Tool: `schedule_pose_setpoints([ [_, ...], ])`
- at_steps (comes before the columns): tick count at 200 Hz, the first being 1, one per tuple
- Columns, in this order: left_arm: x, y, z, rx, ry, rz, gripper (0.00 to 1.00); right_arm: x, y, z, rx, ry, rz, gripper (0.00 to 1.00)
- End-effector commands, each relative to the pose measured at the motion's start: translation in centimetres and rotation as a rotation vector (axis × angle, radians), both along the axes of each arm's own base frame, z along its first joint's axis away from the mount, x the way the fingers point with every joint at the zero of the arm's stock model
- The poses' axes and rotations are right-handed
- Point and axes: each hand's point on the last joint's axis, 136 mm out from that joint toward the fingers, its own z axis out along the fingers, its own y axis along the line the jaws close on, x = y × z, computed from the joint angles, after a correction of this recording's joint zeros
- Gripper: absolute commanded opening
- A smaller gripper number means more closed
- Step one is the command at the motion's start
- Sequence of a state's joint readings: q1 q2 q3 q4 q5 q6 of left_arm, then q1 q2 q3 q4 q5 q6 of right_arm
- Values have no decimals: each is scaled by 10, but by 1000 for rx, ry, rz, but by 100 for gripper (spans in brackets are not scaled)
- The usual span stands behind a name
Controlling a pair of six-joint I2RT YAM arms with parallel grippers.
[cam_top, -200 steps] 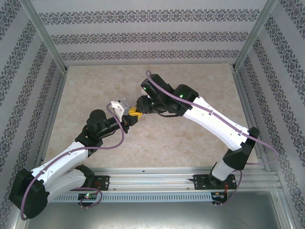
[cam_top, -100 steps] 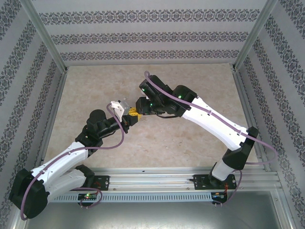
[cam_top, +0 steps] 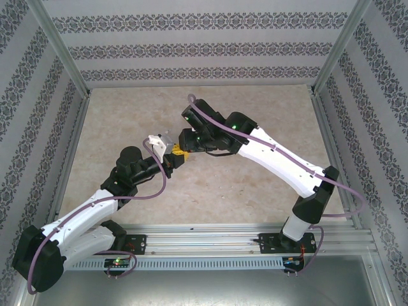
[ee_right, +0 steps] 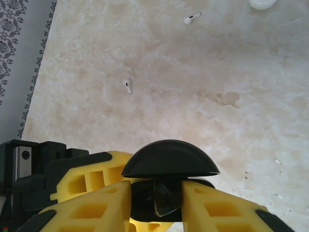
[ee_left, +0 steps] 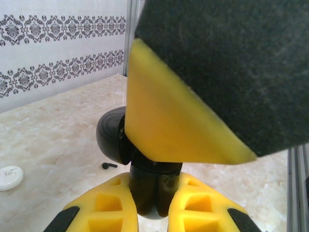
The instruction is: Insert wireless bluetooth earbuds into charging case
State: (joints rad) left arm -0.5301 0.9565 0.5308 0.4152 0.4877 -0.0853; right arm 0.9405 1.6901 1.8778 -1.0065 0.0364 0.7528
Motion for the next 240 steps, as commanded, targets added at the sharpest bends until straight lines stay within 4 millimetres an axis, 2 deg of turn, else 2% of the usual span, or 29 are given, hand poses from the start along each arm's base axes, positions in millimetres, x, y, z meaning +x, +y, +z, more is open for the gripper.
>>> schedule_pose_setpoints([
  [1, -4, -4, 8, -8, -35, -21, 0, -1, 5, 8, 6, -15, 28, 32],
  [64, -4, -4, 9, -11, -36, -26, 0, 0, 8, 1, -33, -10, 50, 32],
  [160, -11, -9, 12, -36, -32, -72, 0, -4, 7, 7, -50, -51, 99, 35],
  [201, -13, -11, 14, -63, -26, -87, 0, -10, 3, 36, 21, -119, 111, 36],
  [240, -15, -12, 18, -87, -20, -102, 0, -14, -17, 66, 74, -205, 94, 38],
])
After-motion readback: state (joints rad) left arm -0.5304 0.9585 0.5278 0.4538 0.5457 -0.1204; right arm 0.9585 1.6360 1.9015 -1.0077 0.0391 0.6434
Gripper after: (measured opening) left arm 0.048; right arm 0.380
